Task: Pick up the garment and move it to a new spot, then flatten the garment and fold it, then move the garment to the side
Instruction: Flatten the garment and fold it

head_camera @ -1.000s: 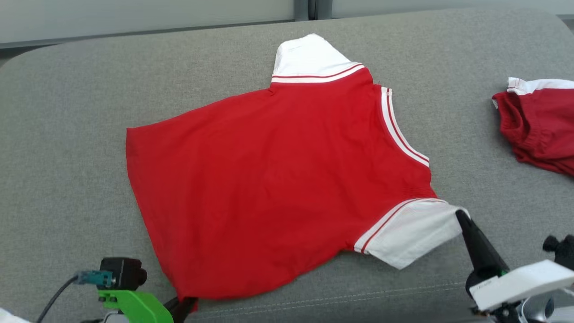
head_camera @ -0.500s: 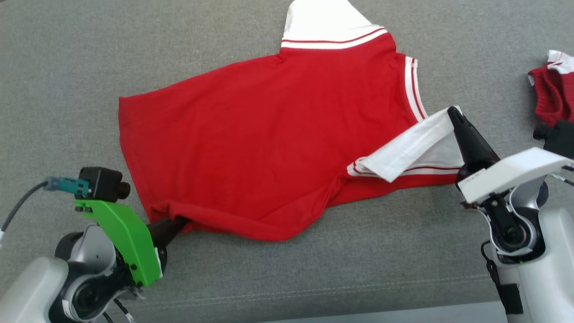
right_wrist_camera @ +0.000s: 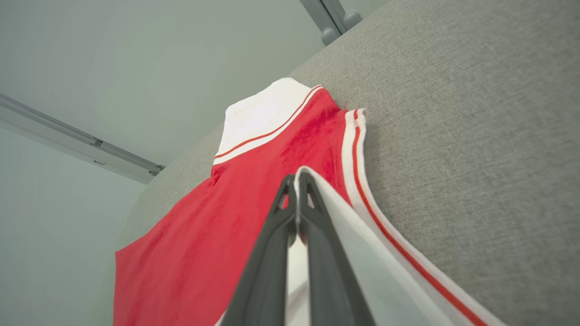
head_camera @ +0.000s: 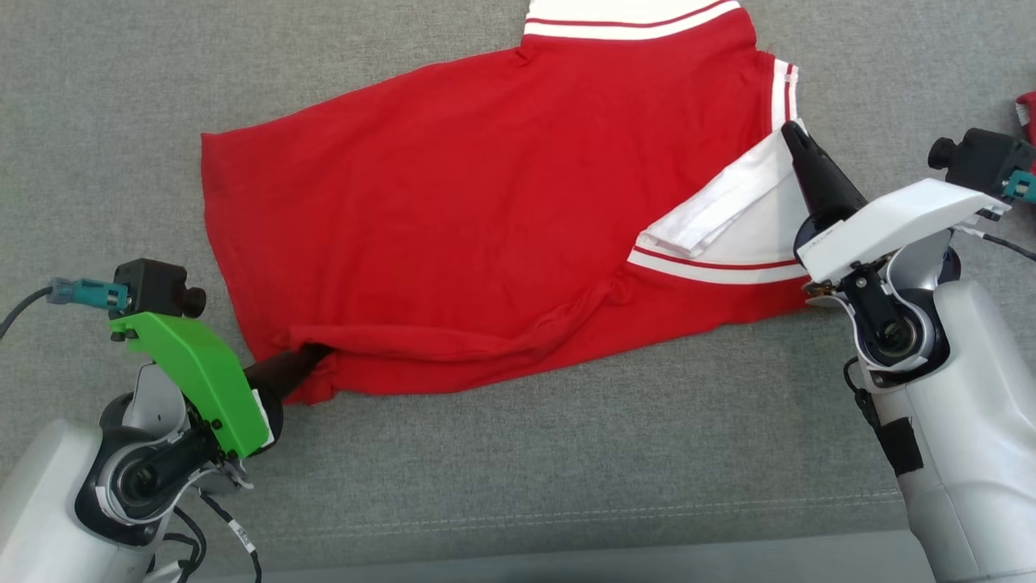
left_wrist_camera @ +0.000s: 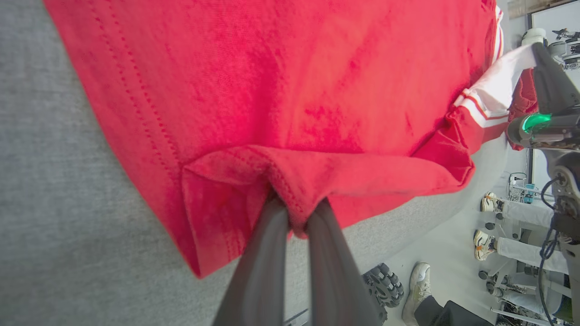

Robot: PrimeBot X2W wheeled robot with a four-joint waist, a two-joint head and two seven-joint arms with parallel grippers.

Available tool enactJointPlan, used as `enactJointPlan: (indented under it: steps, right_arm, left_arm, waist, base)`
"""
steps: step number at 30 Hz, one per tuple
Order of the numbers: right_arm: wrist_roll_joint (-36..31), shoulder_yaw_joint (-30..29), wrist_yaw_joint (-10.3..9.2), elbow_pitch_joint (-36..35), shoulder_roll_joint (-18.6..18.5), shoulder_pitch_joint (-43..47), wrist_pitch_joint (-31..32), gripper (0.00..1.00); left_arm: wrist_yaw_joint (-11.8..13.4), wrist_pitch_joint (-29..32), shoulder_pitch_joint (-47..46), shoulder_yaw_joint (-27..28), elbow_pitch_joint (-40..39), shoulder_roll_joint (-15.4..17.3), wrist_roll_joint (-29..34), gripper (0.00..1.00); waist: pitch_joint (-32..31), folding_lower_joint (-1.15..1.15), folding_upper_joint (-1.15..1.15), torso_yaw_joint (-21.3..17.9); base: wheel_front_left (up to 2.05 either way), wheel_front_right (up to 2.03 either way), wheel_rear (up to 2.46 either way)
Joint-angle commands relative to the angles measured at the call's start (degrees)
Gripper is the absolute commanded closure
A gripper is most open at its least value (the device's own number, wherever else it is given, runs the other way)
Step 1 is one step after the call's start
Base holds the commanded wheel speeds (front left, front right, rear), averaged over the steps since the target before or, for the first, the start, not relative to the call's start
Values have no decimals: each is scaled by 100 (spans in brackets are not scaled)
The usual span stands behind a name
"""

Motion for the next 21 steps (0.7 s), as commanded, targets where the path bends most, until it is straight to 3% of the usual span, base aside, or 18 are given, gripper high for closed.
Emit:
enactJointPlan:
  steps: [1,9,10,11,12,21]
  right_arm:
    - [66,42,2,94,-40,-128,-94,100]
    - [444,279,2,563,-155,-489,-416,100]
    - [491,311,2,615,-154,-528,-451,65]
    - [589,326,2,628,-114,-570,-516,6]
    - [684,338,2,648,-81,-599,-556,0]
    - [1029,520,2,451,-321,-534,-1411,0]
  left_arm:
    - [-39,-49,-35,49,75,-32,-69,100]
    - [-191,-146,-64,115,346,-119,-165,100]
    - [-221,-163,-97,121,375,-143,-177,88]
    - [-256,-174,-120,125,400,-177,-196,53]
    - [-286,-189,-133,127,428,-196,-217,0]
    - [-471,-928,-78,475,563,-410,-189,0]
  waist:
    - [32,0,0,25]
    - [48,0,0,105]
    - [50,0,0,110]
    - [49,0,0,115]
    - [42,0,0,116]
    - [-77,0,0,134]
  base:
    - [0,0,0]
    - [0,0,0]
    - [0,0,0]
    - [0,0,0]
    - [0,0,0]
    - [0,0,0]
